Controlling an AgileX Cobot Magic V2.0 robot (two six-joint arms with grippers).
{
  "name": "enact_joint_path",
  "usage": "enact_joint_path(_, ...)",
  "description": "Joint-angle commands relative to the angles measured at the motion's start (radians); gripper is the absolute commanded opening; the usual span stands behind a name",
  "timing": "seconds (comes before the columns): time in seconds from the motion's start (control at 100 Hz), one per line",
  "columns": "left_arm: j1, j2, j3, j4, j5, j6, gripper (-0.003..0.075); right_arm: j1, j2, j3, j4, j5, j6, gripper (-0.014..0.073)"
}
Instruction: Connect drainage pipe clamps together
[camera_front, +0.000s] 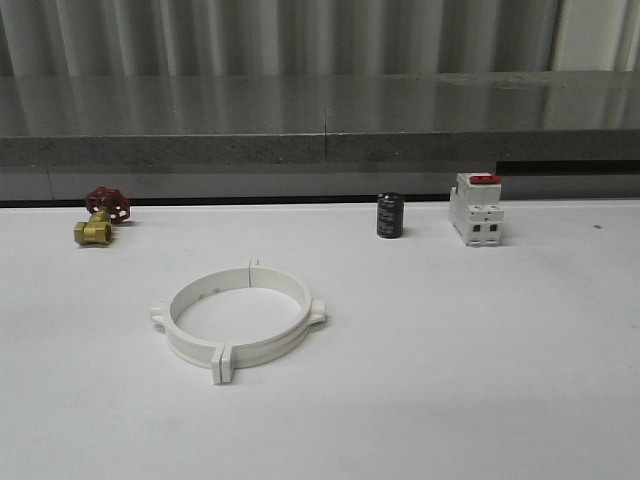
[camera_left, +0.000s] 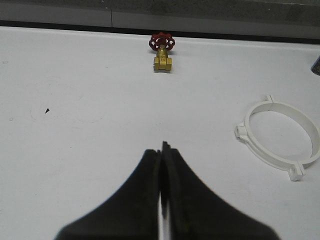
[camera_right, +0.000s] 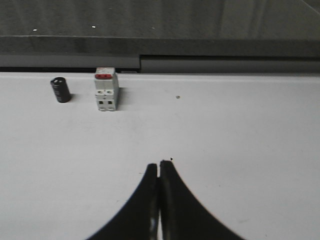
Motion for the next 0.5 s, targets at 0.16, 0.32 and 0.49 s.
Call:
enact_joint_path(0.16,0.003,0.005,-0.026,-0.017,-0.069,0.001,-0.0021,-0.013,-0.143,0.118,0.191,-0.258,-0.288,-0.0068)
enact_joint_path(0.32,0.003,0.005,-0.026,-0.017,-0.069,0.001,-0.0021,-0.013,-0.247,0.233,0.191,-0.375,-0.288,-0.0068)
enact_joint_path(0.49,0.003,0.005,-0.026,-0.017,-0.069,0.001,-0.0021,-0.039,-0.273,0.32,0.194,-0.424,-0.283,-0.0068)
